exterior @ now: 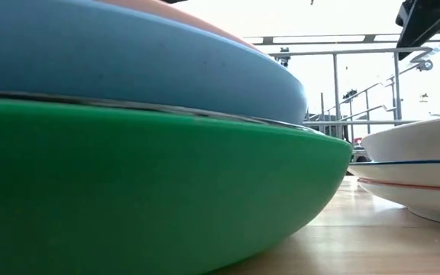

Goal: Sort dishes
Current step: Put the white plate into the dish rack

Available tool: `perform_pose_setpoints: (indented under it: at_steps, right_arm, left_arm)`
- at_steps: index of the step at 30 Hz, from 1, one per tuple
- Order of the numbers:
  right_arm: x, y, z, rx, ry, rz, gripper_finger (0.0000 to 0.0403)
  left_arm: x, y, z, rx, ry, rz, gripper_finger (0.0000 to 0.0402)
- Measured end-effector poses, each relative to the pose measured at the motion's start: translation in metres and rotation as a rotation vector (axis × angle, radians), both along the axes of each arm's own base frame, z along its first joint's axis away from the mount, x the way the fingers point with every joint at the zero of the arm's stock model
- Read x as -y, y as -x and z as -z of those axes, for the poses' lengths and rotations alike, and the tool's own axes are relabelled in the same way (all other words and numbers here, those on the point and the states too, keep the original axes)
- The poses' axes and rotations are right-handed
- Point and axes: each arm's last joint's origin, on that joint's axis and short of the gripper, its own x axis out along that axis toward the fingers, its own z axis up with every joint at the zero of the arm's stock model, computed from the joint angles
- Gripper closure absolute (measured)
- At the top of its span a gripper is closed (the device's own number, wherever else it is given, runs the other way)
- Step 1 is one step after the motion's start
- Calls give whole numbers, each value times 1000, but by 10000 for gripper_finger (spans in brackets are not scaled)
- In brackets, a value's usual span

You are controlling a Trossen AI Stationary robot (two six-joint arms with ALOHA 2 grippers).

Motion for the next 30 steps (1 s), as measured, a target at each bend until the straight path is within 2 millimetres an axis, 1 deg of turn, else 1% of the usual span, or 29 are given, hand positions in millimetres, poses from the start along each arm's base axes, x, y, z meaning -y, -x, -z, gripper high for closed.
perform_pose_setpoints:
  at_steps: [6,10,13,16,22,26,30]
  right_arm:
    - [-10,13,-11,-15,-42,23,208]
    - [-24,22,-20,13,-112,38,208]
    - [-33,30,-20,24,-169,83,208]
    - [-46,34,-9,2,-177,122,208]
    - [-68,28,31,-134,-114,183,208]
    - [-77,22,51,-208,-69,199,208]
    - [-81,19,62,-233,-36,203,208]
  left_arm:
    - [5,0,0,-1,15,16,122]
    - [9,0,0,-6,24,26,122]
    - [13,0,1,-15,26,44,122]
    - [19,0,2,-20,27,69,122]
    - [29,-1,2,-21,16,85,122]
    - [30,-1,2,-21,6,67,122]
    - [30,-1,2,-21,4,62,122]
